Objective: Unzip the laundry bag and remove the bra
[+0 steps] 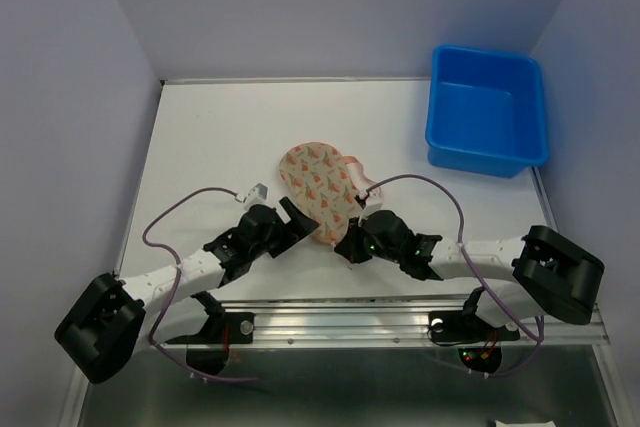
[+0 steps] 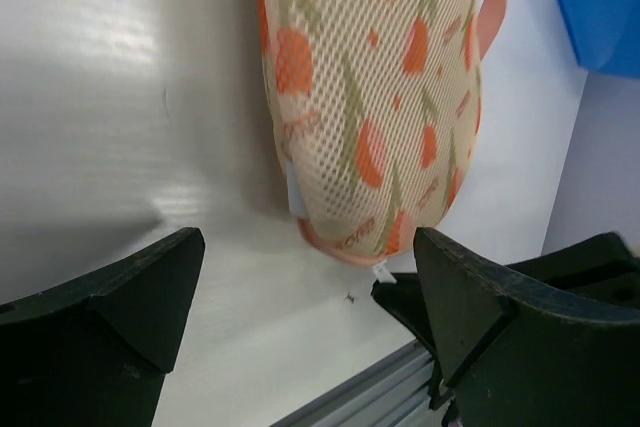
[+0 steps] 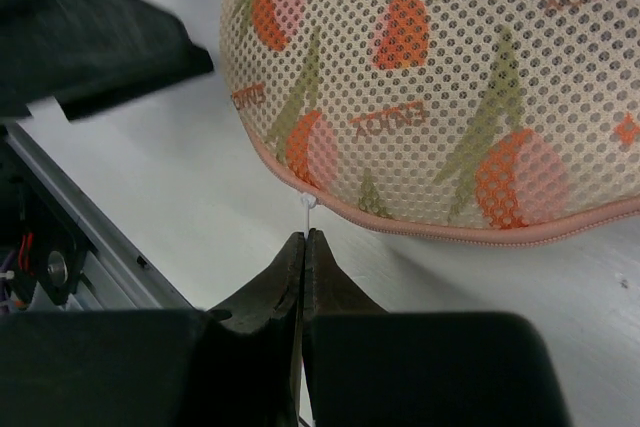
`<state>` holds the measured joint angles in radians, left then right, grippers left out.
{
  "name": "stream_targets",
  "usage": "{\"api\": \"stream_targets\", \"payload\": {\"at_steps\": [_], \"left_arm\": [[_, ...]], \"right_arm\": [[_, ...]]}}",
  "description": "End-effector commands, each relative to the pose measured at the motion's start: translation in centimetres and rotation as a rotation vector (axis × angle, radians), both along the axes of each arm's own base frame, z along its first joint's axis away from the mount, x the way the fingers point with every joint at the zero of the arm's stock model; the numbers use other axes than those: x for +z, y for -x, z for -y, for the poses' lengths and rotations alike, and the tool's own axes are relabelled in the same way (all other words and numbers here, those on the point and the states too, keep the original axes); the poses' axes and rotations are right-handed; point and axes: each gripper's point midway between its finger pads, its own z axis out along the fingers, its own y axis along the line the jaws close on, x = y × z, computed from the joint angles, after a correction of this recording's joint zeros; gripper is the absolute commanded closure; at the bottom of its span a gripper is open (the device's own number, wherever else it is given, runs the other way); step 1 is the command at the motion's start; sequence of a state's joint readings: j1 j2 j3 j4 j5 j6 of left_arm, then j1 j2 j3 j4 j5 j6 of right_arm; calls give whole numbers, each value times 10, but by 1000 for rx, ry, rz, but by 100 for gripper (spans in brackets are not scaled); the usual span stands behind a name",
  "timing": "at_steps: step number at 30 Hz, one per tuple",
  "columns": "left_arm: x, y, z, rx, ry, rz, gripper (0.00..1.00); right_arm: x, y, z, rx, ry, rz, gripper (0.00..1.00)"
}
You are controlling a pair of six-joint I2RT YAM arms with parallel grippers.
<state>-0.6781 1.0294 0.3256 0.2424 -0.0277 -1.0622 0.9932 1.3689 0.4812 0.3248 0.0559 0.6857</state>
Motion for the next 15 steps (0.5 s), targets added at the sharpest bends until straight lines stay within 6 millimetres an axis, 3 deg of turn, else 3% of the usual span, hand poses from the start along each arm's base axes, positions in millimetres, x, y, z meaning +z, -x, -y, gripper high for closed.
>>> {"api": "stream_targets", "payload": {"at_steps": [1, 7, 10, 11, 12, 14, 15], "left_arm": [[-10, 15, 19, 23, 67, -42, 3], [-3, 9, 44, 9, 101, -31, 25], [-1, 5, 50, 15, 97, -25, 50], [0, 4, 49, 20, 96, -21, 75], [0, 3, 48, 26, 92, -18, 85], [-1, 2, 40, 55, 67, -18, 100], [-2, 1, 36, 66, 56, -14, 100]], "right_arm": [[33, -15, -24, -24, -111, 68, 99], [29, -14, -30, -25, -114, 60, 99], [26, -13, -27, -37, -114, 54, 99], [25, -13, -24, -42, -111, 55, 99], [25, -12, -21, -50, -112, 55, 99], [24, -10, -9, -81, -112, 59, 99], [20, -8, -2, -94, -94, 51, 99]]}}
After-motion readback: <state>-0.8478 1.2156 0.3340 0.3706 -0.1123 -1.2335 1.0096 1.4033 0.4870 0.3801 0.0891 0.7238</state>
